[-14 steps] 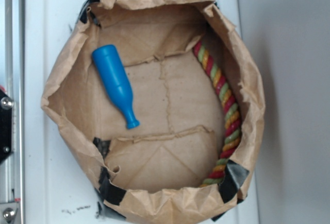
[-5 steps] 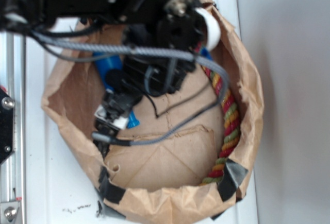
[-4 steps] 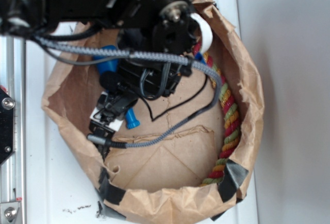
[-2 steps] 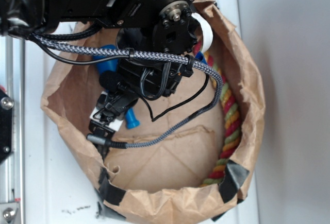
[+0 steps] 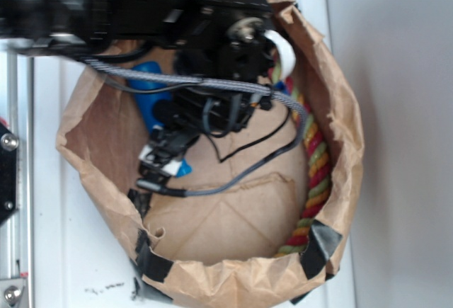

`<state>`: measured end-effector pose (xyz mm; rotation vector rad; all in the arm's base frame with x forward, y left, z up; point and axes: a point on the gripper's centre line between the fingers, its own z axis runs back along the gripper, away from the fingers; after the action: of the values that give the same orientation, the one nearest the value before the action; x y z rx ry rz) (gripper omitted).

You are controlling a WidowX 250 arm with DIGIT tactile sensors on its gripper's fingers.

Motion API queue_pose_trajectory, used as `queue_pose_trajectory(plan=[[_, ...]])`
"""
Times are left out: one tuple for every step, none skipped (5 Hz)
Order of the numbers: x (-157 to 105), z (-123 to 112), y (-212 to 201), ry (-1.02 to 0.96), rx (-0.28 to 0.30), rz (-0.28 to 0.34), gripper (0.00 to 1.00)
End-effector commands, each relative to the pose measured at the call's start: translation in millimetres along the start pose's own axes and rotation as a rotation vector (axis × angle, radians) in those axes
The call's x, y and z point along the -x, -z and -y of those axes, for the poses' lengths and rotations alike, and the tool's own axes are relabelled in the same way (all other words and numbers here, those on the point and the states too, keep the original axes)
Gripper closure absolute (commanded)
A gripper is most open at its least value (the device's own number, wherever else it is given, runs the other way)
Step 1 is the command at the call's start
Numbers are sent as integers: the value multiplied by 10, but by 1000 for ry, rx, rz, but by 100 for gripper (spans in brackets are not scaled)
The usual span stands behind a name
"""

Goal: Grab the blue bottle.

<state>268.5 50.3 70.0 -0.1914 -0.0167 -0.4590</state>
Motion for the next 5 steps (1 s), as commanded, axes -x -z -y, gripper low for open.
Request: queue_pose_trajectory(plan=[[-274,-443,174,45,-147,9,0],[-332,-518,234,77,-184,4,0],[-358,-483,129,85,-295,57,0],[-300,-361,-181,119,-171,127,0],[-168,-226,-477,140,-87,181,0]])
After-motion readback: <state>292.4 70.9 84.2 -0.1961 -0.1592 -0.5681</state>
